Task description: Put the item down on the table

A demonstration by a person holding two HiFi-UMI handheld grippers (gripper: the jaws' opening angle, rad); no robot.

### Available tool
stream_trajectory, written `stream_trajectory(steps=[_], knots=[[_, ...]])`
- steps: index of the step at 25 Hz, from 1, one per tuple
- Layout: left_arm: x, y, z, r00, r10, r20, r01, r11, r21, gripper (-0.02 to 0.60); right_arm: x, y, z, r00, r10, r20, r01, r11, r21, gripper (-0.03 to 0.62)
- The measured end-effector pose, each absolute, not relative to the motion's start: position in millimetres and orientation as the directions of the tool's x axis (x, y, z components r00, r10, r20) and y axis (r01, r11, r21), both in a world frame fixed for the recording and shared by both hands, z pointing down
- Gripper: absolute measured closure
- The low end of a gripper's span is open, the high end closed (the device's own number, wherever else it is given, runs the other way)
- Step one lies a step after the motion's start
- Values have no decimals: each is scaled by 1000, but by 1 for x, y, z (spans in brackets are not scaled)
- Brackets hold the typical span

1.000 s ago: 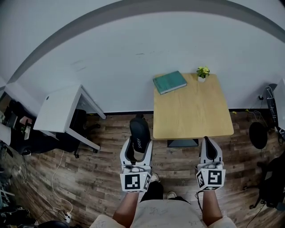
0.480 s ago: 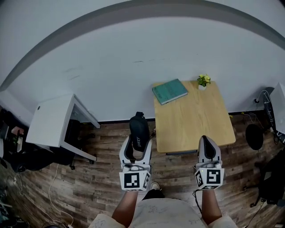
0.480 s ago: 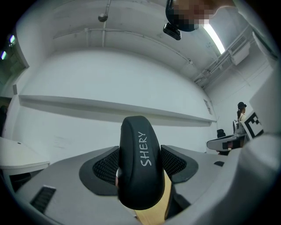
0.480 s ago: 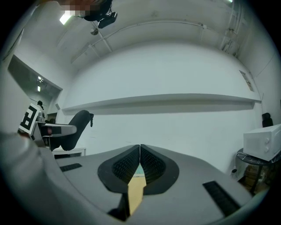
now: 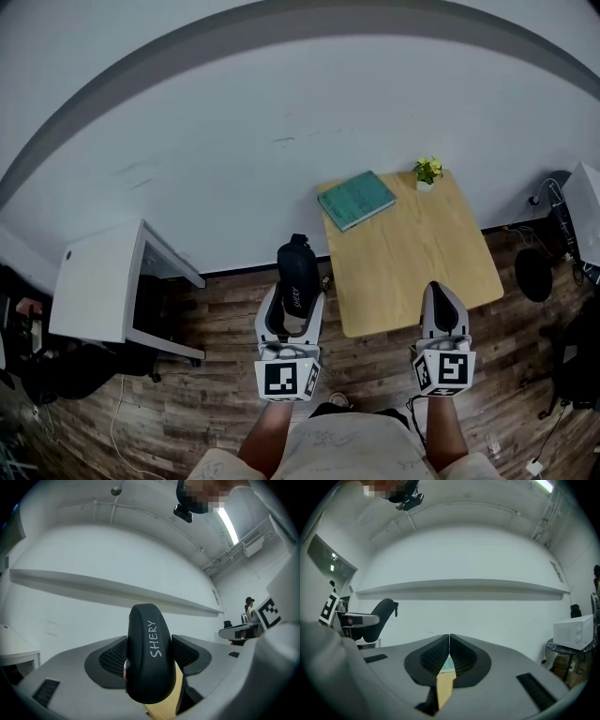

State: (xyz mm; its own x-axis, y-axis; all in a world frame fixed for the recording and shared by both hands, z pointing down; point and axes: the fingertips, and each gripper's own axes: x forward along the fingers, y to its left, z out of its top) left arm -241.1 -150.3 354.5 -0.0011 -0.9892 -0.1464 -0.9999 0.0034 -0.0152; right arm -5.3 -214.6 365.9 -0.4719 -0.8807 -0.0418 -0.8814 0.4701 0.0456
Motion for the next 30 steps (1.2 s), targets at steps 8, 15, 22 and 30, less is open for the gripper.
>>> stream_trajectory(steps=[8,15,22,30], knots=[[-245,-165,367,79,-986,-149,-997,-78,-13,279,-8,-209,375,-413,-909,-54,-910,411,50,577],[-233,-179,367,94,-982,-163,-996,-93,-13,278,5,-219,372,-402,-913,-69,-915,398,68,577],[-221,-199,377,100,-985,-143,-995,-99,-13,278,10,-234,379,-410,-911,-54,-911,406,65,577],[-201,-222,399,140,-987,-76,-990,-139,-20,278,16,-251,394,-410,-912,-18,-911,408,48,577]])
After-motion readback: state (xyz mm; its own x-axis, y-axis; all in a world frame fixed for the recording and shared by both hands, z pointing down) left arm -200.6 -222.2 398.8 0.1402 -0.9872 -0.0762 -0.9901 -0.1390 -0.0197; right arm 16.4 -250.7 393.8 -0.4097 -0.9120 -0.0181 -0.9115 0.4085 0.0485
